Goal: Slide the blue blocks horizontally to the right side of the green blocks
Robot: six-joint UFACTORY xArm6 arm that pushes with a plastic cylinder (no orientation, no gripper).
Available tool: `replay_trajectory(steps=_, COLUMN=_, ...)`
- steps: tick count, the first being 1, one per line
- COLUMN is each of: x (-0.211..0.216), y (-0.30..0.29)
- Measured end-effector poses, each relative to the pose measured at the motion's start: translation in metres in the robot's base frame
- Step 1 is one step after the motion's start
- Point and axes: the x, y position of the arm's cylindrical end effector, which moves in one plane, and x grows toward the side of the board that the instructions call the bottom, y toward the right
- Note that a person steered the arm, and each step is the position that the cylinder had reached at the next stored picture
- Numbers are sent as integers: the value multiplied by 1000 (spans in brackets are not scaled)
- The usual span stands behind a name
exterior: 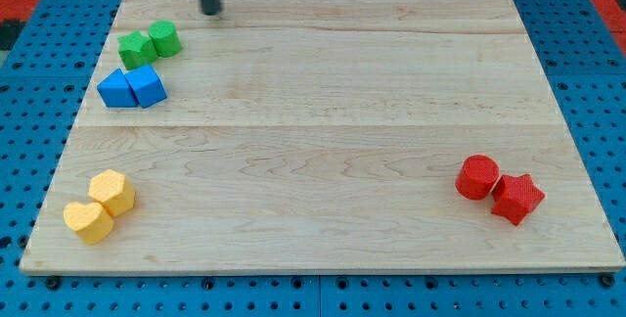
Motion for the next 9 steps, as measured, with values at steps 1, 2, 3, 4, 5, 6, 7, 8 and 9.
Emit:
replay_trajectory(steps=1, x=44, y=-101)
replay_trajectory(steps=2, x=66, y=-106)
replay_trajectory(steps=3, x=150, y=-99)
replay_trajectory(steps=4, x=155, y=-84)
replay_trajectory(steps=5, x=165, y=-66)
replay_trajectory(steps=6, x=178, y=-66)
replay_trajectory(steps=7, x=177, y=-39)
replay_trajectory(steps=8, x=152, y=20)
replay_trajectory(steps=9, x=124, y=61)
